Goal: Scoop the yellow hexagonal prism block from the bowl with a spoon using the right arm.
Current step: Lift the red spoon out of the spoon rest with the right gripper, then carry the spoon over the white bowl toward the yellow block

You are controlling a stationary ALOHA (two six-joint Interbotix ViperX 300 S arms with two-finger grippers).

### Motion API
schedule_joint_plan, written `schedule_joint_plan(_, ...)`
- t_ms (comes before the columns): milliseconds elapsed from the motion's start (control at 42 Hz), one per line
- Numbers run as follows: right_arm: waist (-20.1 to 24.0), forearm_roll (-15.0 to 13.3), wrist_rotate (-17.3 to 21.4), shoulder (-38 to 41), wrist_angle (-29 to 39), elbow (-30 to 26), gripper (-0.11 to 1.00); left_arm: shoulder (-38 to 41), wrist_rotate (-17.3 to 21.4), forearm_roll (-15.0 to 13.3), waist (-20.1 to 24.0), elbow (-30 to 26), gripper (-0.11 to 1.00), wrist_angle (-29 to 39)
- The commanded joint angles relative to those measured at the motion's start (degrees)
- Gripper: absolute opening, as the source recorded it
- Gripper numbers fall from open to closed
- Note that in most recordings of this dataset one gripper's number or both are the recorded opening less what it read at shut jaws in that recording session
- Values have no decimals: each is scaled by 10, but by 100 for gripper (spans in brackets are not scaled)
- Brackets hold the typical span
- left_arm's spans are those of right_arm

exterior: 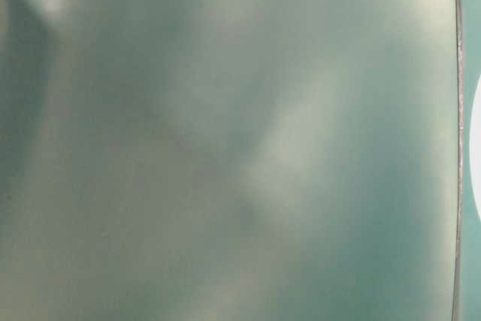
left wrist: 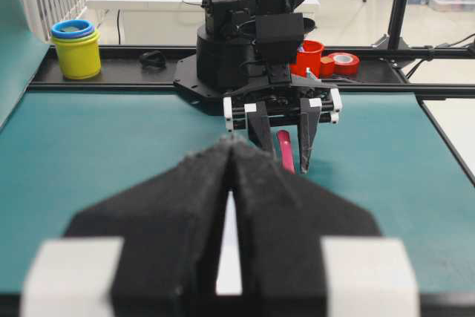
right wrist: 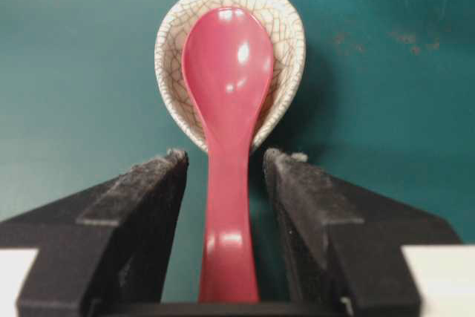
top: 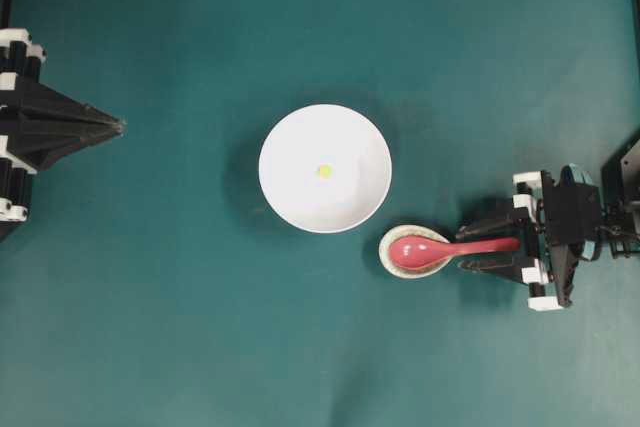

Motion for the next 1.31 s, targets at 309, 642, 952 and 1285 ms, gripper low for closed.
schedule_joint_plan(309,3,2,1,-5,-6,-5,44,5,-2,2,-1,-11,0,3)
schedule_joint_plan(642,2,2,-1,-44,0,-6,23,5,0,2,-1,-11,0,11)
schedule_joint_plan(952,-35,2,-47,-172,126,-34,23,4,-2,2,0,-12,0,29)
schedule_joint_plan(1285,-156,0,-111,-279,434,-150,23,4,-1,1,0,-12,0,32)
